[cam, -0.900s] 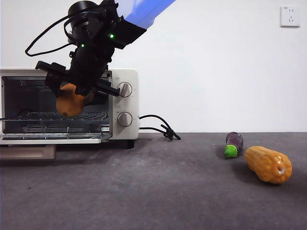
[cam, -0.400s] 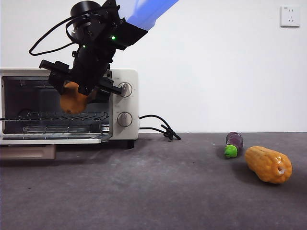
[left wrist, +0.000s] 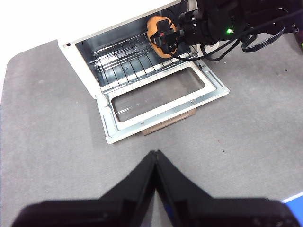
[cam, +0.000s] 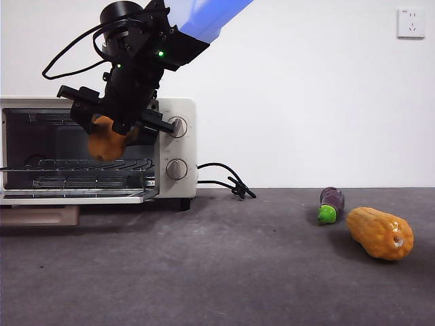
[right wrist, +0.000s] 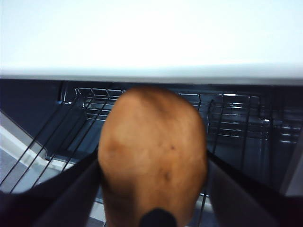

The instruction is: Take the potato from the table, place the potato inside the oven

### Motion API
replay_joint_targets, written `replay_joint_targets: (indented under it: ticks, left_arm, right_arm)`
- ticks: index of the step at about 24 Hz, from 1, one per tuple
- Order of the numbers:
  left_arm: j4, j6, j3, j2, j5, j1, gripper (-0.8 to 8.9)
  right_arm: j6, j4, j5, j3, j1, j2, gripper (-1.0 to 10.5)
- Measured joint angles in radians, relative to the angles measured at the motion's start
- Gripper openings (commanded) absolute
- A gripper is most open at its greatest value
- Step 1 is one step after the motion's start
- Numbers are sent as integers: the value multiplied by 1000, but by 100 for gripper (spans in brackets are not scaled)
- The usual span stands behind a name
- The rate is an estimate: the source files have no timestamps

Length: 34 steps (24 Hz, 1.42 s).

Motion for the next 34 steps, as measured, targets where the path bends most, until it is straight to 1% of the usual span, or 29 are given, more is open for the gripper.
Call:
replay_joint_targets:
  ticks: [2,9,13,15,22,26,27,29,31,32,34]
  left_arm:
    - [0,0,0,0,0,0,-5]
    - [0,0,0,0,0,0,-5]
    - [0,0,0,0,0,0,-5]
    - [0,0,0,0,0,0,-5]
    - [0,0,0,0,0,0,-5]
    - [0,0,0,0,0,0,-5]
    - [0,0,0,0,0,0,-5]
    - [0,0,0,0,0,0,-5]
    - [0,0,0,0,0,0,-5]
    - [0,0,0,0,0,0,-5]
    - [0,0,0,0,0,0,-5]
  right_arm:
    - [0,0,1,0,0,0,599]
    - [-1,1,3,0,0,0,599]
    - [0,-20,-14,9,1,0,599]
    - [1,-72,-20,33,3,0,599]
    - [36,-330,-27,181,33,0,597]
    - [35,-537,-25,295,71,2,585]
    - [35,-587,-21,325,80,2,539]
    - [17,-709,-20,396,99,2,322]
    - [-26,-829,-32,461,115,2,62]
    - [-56,-896,-40,497,124,2,-17]
    - [-113,-1019,-45,566,139,2,-8]
